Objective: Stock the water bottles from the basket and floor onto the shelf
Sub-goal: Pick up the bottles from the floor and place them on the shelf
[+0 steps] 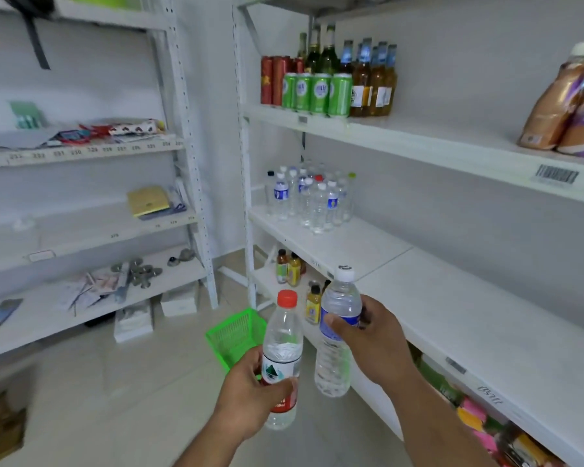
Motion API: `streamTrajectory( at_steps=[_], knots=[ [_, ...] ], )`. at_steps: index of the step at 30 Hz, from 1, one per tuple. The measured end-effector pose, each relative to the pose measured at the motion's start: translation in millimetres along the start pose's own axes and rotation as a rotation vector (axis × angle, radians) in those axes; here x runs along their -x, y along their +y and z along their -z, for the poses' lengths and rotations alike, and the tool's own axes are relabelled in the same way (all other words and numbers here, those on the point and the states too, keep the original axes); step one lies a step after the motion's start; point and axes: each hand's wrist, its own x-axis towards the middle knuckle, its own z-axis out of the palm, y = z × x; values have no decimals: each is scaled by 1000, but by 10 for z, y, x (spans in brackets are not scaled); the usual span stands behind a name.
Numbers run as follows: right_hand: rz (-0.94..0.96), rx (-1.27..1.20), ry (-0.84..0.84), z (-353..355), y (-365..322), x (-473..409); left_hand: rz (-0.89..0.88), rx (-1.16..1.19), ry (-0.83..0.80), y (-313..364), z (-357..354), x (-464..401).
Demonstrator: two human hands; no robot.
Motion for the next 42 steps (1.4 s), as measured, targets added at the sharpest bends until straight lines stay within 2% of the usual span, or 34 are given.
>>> streamTrajectory(
  at_steps=[7, 16, 24, 32, 42],
  knots=[
    [-5, -44, -42, -369, 26, -614, 28, -13, 48, -86, 219, -665],
    [10, -104, -36, -633, 117, -1846, 8, -93, 92, 130, 301, -1870],
    [25, -92, -50, -872, 13, -2627, 1, -59, 99, 268, 399, -2645],
    [6, -52, 44, -1330, -87, -3132, -30, -55, -4, 189, 769, -3493],
    [-40, -67, 223, -2360, -432, -3571, -114, -89, -234, 71, 1689, -4516]
  ],
)
